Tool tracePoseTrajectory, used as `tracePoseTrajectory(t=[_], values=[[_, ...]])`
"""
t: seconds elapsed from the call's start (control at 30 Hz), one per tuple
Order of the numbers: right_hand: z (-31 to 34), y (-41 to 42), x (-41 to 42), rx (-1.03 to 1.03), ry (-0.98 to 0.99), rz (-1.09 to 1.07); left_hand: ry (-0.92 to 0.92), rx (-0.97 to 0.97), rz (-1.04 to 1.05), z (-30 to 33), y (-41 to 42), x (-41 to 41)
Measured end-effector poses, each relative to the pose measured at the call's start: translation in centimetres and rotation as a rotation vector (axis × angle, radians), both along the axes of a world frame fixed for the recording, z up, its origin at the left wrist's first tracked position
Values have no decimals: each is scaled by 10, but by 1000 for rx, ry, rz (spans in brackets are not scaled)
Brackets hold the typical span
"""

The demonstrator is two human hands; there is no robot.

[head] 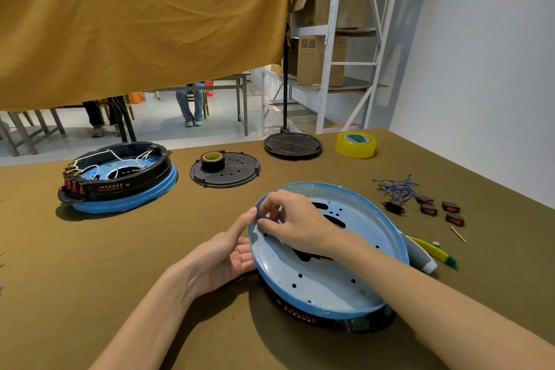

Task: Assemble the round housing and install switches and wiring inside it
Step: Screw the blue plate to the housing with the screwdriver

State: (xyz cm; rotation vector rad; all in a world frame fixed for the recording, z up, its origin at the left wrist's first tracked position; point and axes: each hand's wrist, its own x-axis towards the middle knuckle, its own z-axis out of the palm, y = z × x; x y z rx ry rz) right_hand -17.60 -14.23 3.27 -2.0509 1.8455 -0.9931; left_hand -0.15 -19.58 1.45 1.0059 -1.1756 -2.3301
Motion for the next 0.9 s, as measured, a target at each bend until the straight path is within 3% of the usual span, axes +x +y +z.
tracePoseTrajectory(t=[0.9], values=[[2, -3, -5, 60, -32, -30, -14, 20, -5, -2, -4, -1]])
